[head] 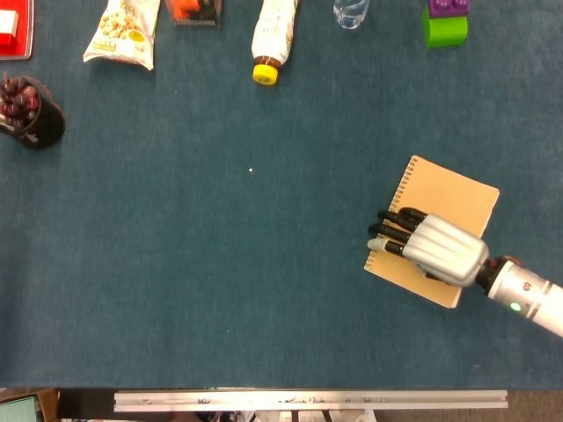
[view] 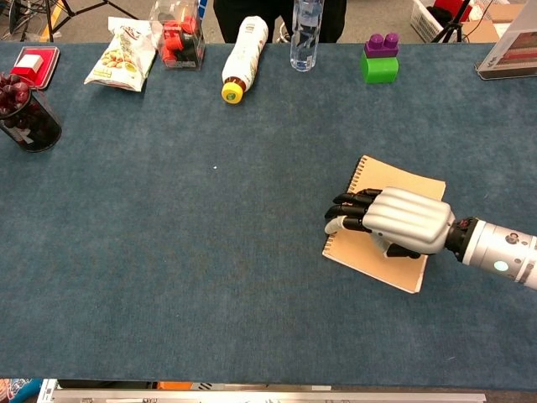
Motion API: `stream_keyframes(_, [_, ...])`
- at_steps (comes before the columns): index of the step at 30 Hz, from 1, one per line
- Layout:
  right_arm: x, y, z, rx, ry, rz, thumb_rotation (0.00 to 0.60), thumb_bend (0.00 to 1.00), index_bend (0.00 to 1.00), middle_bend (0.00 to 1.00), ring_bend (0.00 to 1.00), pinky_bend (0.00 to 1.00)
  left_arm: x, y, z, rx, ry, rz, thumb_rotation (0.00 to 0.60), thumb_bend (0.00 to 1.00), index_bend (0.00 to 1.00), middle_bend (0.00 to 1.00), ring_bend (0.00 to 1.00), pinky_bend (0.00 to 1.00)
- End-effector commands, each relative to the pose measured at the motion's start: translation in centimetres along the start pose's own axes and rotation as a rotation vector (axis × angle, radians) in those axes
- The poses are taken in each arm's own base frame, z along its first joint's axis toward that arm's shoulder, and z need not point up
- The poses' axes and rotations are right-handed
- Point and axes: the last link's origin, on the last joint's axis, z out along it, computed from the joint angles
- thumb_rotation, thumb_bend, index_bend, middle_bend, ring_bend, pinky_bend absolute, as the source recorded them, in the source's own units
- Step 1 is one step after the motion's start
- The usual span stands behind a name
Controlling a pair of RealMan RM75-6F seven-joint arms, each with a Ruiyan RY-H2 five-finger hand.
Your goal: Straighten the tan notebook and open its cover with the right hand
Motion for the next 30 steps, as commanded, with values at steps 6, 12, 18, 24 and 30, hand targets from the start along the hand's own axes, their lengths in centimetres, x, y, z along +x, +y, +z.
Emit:
stream_keyframes(6, [0.2,-0.7,-1.4,0.010,-0.047,0.000,0.600,1.00,0.24,0.19,0.10,0.23,0.1,-0.1,0.0,0.003,-0.001,-0.005,0.600,0.17,0.40,0.39,0.46,0.40])
stream_keyframes(12, [0.5,-1.3,-2.5,0.018,-0.077,0.002,0.600,1.00,0.24,0.20,0.10,0.23,0.1,-0.1,0.0,0.006,-0.002,-0.007,0.600,0.17,0.40,0.39,0.46,0.40])
stream_keyframes(18, [0.8,-1.6,-3.5,0.016,-0.110,-0.009,0.600,1.00,0.24,0.21,0.10,0.23,0.1,-0.1,0.0,0.007,-0.003,-0.002,0.600,0.17,0.40,0.39,0.46,0.40])
stream_keyframes(24, [1.1,-1.5,-4.5,0.000,-0.148,-0.028,0.600,1.00,0.24,0.21,0.10,0.23,0.0,-0.1,0.1,0.010,-0.001,0.001,0.600,0.17,0.40,0.39,0.46,0.40])
stream_keyframes(30, [1.5,-1.7,-5.3,-0.007,-0.156,-0.045,0.600,1.00,0.24,0.21,0.10,0.23,0.0,-0.1,0.1,0.010,-0.002,0.003,0.600,0.17,0.40,0.39,0.46,0.40])
